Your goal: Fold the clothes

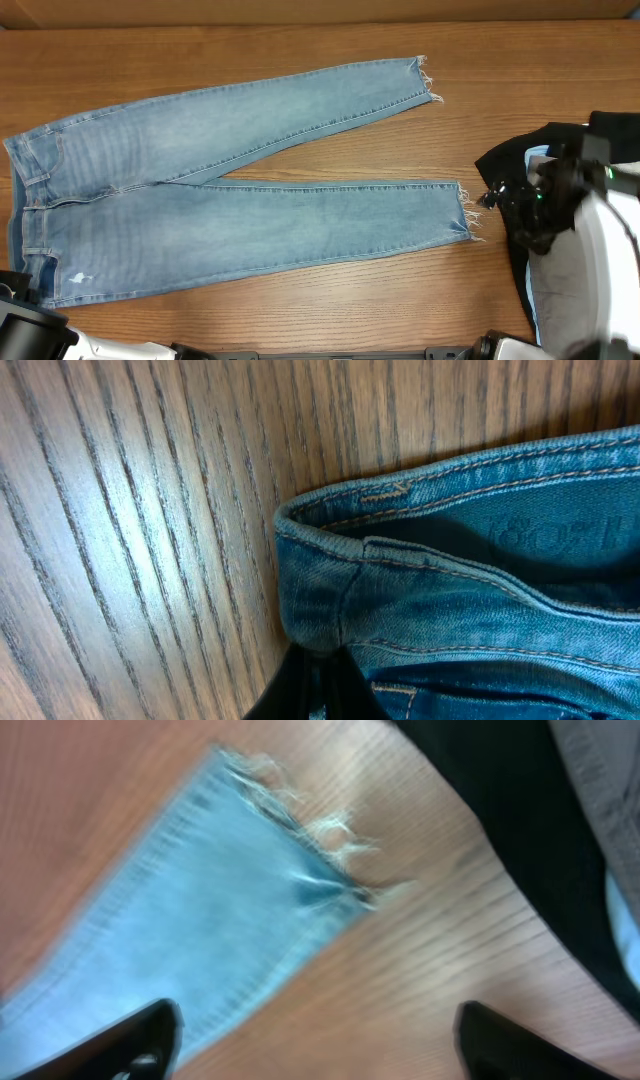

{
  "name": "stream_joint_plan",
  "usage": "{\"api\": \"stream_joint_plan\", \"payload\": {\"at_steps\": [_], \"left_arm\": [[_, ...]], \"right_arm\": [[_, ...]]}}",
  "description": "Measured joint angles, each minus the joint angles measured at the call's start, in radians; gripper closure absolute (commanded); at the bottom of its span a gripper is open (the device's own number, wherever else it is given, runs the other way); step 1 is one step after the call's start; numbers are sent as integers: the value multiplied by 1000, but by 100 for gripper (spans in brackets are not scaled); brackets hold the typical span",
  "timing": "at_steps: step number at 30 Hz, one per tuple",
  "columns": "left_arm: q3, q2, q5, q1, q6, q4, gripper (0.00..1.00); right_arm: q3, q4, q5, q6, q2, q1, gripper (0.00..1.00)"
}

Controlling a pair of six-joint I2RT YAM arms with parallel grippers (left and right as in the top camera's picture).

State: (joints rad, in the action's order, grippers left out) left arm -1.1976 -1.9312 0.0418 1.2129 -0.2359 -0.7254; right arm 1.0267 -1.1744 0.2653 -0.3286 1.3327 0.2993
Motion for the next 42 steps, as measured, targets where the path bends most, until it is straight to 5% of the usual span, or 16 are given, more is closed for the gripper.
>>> {"api": "stream_joint_plan", "payload": {"at_steps": [4, 8, 15, 27, 40, 42], "left_arm": [[0, 0, 1, 0, 0, 1, 92], [0, -1, 3, 0, 0, 2, 91], [0, -1, 4, 0, 1, 3, 90], [0, -1, 7, 1, 2, 4, 91], [0, -1, 7, 1, 2, 5, 91], [0, -1, 7, 1, 2, 5, 91]], "right_arm": [[-108, 109, 10, -36, -110, -3, 0], [-195, 198, 33, -58, -43, -3, 7], [-203, 268, 76, -145, 198, -7, 44], [-204, 310, 116, -191, 327, -52, 56], [-204, 339, 40, -193, 327, -53, 96], [-204, 338, 29, -191, 327, -54, 96]]}}
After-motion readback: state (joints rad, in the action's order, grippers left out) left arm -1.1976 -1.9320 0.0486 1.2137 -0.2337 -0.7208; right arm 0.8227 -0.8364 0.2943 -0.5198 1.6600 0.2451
